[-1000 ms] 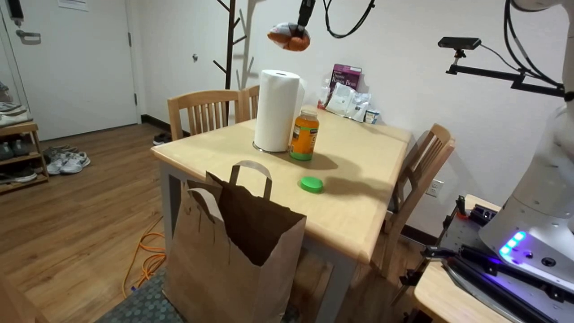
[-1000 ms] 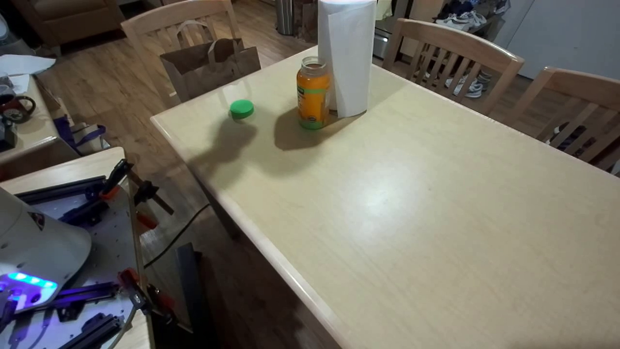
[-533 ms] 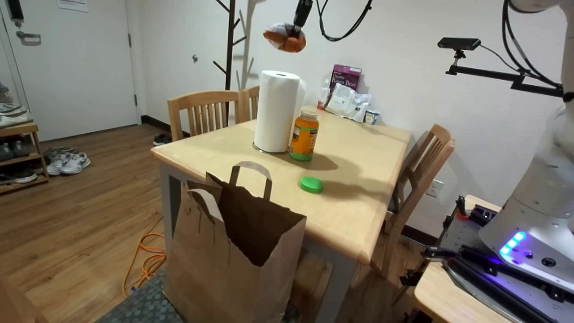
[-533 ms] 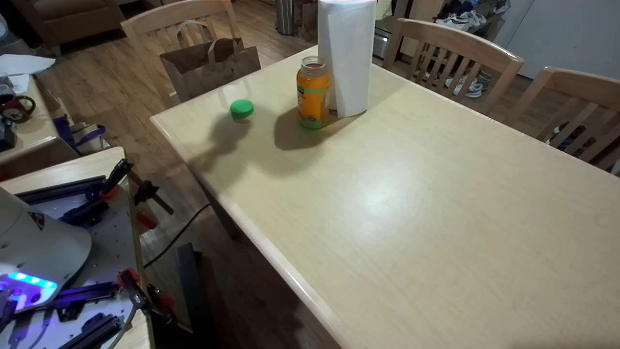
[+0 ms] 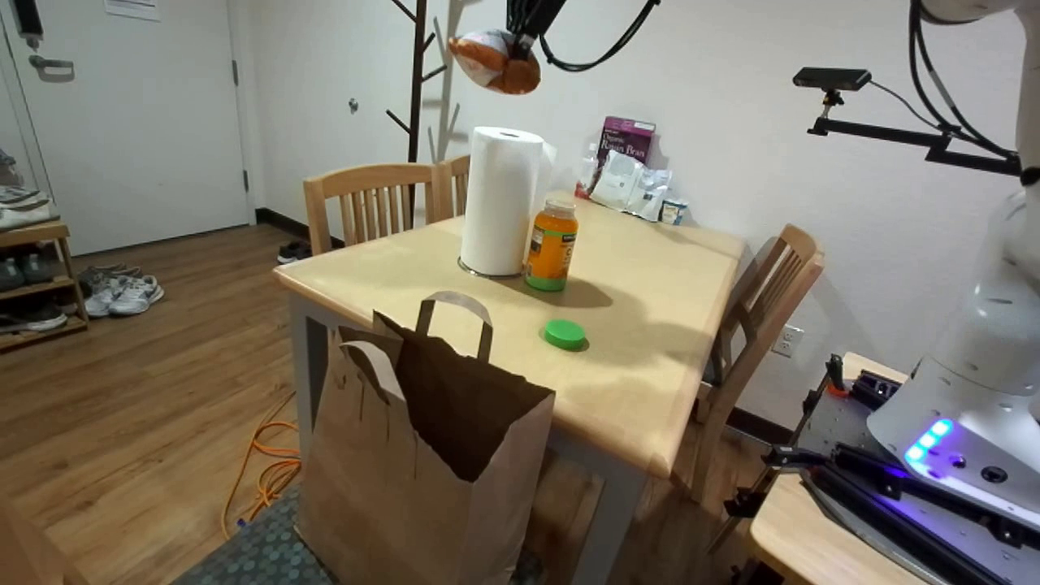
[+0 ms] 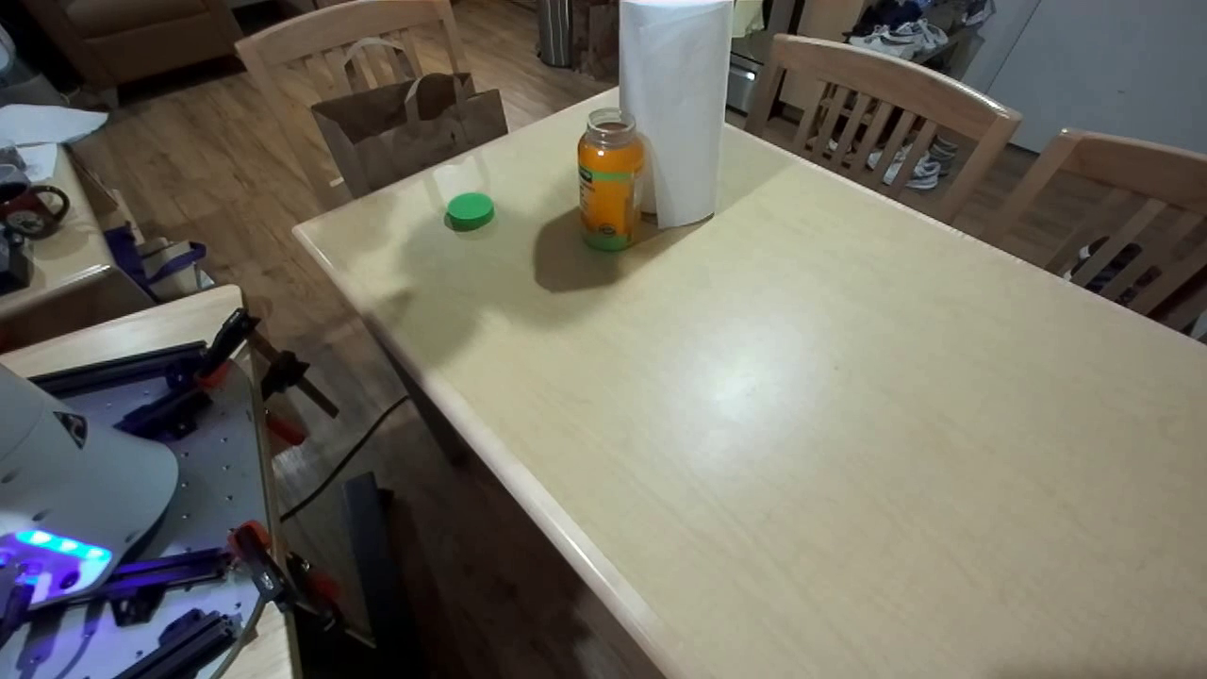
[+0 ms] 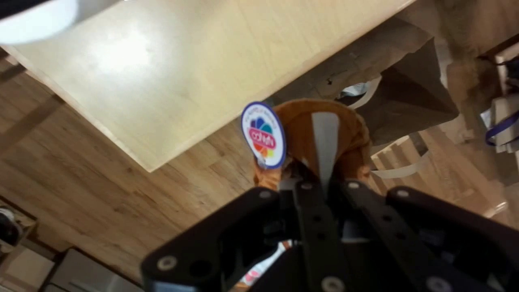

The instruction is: Move the snack packet from the table to the bag

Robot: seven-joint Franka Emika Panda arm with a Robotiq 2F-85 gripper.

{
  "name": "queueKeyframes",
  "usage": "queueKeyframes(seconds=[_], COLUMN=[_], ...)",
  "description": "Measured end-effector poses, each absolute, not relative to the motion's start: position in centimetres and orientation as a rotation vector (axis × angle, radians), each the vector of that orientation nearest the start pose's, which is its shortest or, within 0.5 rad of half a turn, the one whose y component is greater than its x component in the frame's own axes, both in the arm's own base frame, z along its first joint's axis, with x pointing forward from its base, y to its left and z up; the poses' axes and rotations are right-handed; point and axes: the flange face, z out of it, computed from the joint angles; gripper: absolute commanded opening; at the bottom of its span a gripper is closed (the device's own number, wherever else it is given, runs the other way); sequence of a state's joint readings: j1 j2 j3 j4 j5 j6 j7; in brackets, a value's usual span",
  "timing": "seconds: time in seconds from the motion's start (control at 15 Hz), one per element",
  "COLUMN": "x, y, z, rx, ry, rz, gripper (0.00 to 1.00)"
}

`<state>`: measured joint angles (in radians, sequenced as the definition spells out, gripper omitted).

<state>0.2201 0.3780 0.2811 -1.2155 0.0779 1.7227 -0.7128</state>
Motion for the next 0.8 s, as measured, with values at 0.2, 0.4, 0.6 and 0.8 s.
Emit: queueKeyframes(seconds=[0.2,0.4,0.6,0.8], x=[60.2,60.7,61.1,60.6], y=[32.2,32.2,31.7,33.4], z=[55.6,53.8,53.8,52.6], rx=[-2.295,-2.187,-2.194,-2.214], ry=[-1.777,-1.823,-1.838,-1.971], rz=[-0.19,-0.168,-0.179,-0.173], gripper=[0.08,0.02,0.02,0.02])
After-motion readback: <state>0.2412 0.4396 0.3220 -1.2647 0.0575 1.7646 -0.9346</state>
